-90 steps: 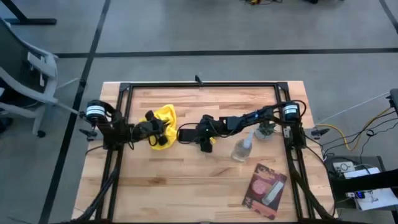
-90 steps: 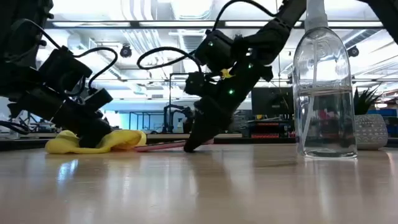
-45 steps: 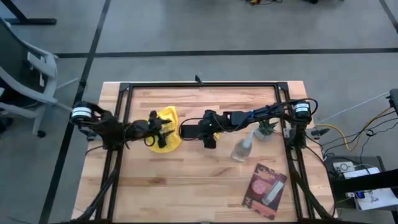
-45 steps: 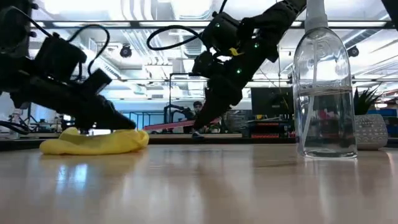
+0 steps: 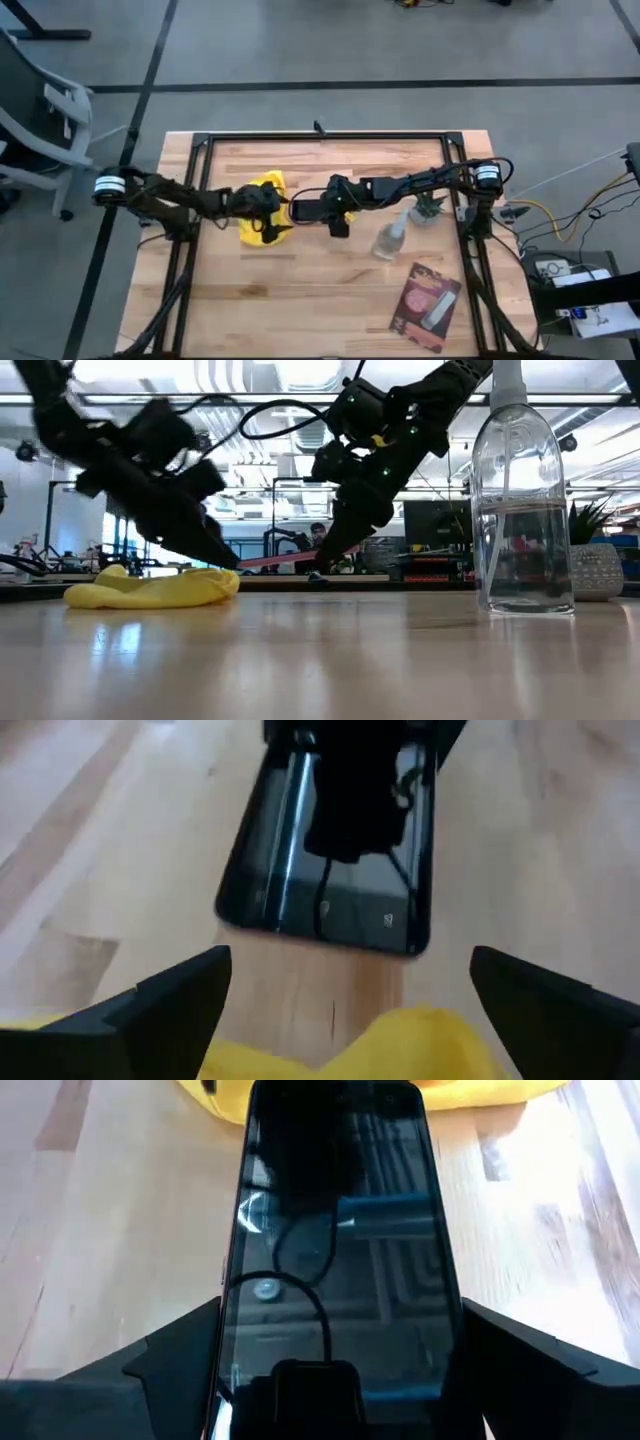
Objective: Apply microfiber cloth
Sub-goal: Wipe the front of the pink cellphone with a microfiber cloth
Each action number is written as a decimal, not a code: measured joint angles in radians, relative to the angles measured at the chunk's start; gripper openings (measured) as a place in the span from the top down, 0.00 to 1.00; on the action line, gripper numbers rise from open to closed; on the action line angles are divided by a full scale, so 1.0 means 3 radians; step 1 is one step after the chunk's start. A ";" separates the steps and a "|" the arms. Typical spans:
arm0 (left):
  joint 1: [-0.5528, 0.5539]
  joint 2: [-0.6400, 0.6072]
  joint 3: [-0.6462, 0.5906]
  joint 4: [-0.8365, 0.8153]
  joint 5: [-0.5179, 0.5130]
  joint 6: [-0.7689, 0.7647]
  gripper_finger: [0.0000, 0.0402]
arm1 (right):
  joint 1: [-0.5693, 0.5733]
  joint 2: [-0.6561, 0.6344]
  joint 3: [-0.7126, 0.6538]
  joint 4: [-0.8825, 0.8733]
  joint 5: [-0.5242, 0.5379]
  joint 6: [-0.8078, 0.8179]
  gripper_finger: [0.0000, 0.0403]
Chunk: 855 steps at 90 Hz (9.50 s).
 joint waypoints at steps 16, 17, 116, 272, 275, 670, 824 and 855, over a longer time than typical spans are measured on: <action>0.0001 0.0015 0.0471 -0.0849 -0.0057 0.0012 0.03 | 0.0000 0.0000 0.0000 -0.0005 0.0003 -0.0008 0.17; 0.0001 0.0015 0.0486 -0.0869 -0.0058 0.0019 0.02 | 0.0000 0.0000 0.0000 -0.0005 0.0003 -0.0013 0.17; -0.0010 0.0711 0.0865 -0.0538 -0.0206 0.0434 0.04 | 0.0009 0.0006 -0.0001 0.0028 -0.0002 -0.0001 0.17; 0.0000 -0.2029 0.0196 -0.2198 -0.1690 -0.0539 0.21 | 0.0214 0.0508 0.0002 0.2314 -0.0377 0.0820 0.15; 0.0000 -0.2026 0.0196 -0.2211 -0.1687 -0.0582 0.21 | 0.0234 0.0584 0.0024 0.2385 -0.0380 0.0837 0.15; -0.0567 0.0524 0.0181 -0.0231 -0.0911 -0.0548 0.22 | 0.0849 0.1051 0.0566 0.0285 0.1932 0.0349 1.00; -0.0573 0.0418 0.0209 -0.0451 -0.0982 -0.0453 0.22 | 0.0576 0.1150 0.0710 0.0245 0.2443 0.0189 1.00; -0.0573 0.0350 0.0205 -0.0567 -0.1119 -0.0400 0.22 | 0.0789 0.1073 0.0688 -0.0161 0.2560 0.0637 1.00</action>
